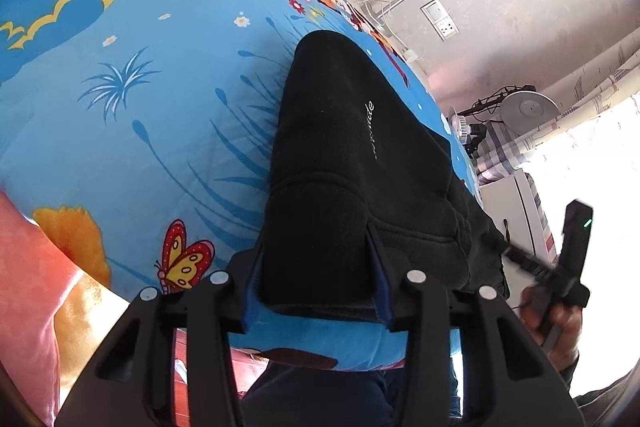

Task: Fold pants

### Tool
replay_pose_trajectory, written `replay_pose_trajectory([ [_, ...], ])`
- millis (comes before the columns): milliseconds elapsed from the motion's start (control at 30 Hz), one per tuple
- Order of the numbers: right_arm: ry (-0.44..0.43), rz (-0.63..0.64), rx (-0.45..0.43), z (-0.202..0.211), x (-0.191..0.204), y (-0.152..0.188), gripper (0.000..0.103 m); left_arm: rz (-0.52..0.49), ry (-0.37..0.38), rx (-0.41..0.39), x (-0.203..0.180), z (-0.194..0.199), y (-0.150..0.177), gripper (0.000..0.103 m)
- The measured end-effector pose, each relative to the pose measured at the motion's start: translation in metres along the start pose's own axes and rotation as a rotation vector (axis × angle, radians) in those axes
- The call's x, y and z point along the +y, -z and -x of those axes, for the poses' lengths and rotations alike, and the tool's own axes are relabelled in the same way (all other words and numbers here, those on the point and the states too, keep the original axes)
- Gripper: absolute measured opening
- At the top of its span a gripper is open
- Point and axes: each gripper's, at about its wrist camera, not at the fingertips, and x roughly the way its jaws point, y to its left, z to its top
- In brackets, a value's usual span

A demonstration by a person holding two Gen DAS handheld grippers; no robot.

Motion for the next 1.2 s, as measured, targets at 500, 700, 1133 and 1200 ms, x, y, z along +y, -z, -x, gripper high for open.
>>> replay_pose_trajectory([
  [500,-0.056,0.324,0.041,-0.128,0.164,-0.088,0.071,-0.026,-0.176,-0.015,-0.025,0.001,0.001,0.05],
  [700,-0.059,0.333,0.038,-0.128,0.162,-0.089,0.071,-0.103,-0.332,0.0,-0.047,-0.004,0.0,0.054],
  [1133,-0.085,0.333,0.106,-0.105,0.186,-0.105,0.073,-0.087,-0.32,0.005,-0.042,-0.009,-0.002,0.063],
  [1200,-0.138,0.335,0.147,-0.106,0.195,-0.104,0.073,-0.064,-0.273,0.008,-0.036,-0.01,-0.002,0.061],
])
